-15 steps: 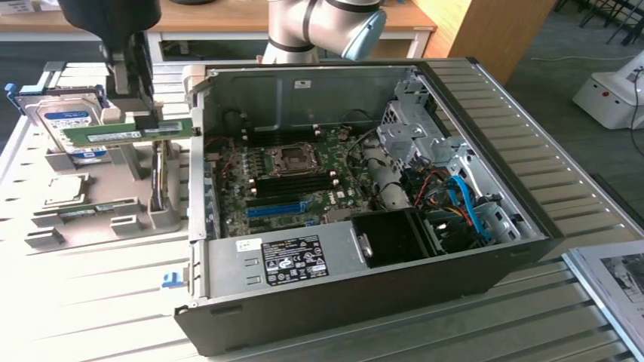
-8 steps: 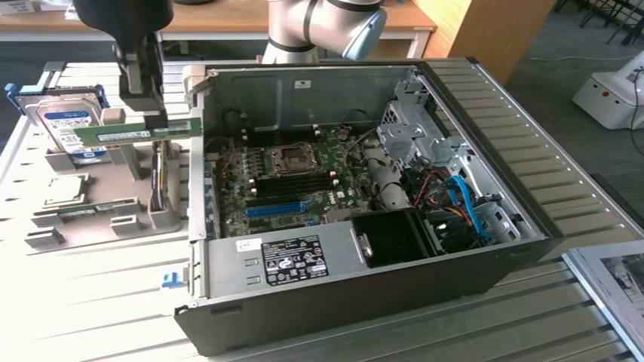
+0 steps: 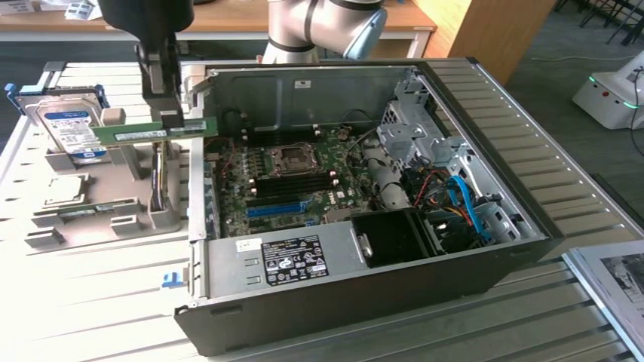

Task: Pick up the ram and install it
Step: 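Pick up the ram and move it above insertion slot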

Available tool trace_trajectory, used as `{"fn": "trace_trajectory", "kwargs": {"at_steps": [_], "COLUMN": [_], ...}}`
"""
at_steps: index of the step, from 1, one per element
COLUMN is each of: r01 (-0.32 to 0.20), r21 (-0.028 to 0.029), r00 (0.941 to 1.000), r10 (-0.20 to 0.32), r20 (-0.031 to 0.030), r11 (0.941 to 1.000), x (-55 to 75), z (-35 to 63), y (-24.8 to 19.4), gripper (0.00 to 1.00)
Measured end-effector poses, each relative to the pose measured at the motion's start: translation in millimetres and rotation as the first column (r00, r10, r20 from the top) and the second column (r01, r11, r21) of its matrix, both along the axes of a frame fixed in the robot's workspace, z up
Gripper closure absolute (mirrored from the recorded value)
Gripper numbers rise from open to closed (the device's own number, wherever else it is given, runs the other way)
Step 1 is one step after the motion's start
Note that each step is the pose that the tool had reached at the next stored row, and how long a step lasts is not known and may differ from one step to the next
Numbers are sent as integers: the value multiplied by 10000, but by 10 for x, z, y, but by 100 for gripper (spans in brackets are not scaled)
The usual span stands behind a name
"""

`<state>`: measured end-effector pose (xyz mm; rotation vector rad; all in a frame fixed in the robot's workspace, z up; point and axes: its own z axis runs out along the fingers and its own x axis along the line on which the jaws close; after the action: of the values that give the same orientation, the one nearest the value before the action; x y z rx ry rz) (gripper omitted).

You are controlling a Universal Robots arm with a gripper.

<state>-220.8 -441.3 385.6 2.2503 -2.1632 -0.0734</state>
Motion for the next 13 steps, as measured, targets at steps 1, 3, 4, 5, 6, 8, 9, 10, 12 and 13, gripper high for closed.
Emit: {"fn": "trace_trajectory", "kwargs": {"at_steps": [1, 3, 4, 5, 6, 8, 9, 10, 12, 13], "r01": [0, 0, -1, -1, -1, -2, -2, -1, -1, -1], "r21": [0, -1, 0, -1, 0, -1, -1, 0, 0, 0], "r00": [10000, 10000, 10000, 10000, 10000, 10000, 10000, 10000, 10000, 10000], "r10": [0, 0, 1, 1, 1, 2, 2, 1, 1, 1], "r20": [-2, -5, -6, -7, -9, -12, -14, -14, -17, -18], "r11": [10000, 10000, 10000, 10000, 10000, 10000, 10000, 10000, 10000, 10000], "x": [17, 49, 65, 82, 99, 133, 149, 165, 198, 216], "z": [0, 0, 0, 0, 0, 0, 0, 0, 0, 0], "y": [-1, -3, -4, -5, -6, -8, -9, -10, -13, -14], "gripper": [88, 88, 88, 88, 88, 88, 88, 88, 88, 88]}}
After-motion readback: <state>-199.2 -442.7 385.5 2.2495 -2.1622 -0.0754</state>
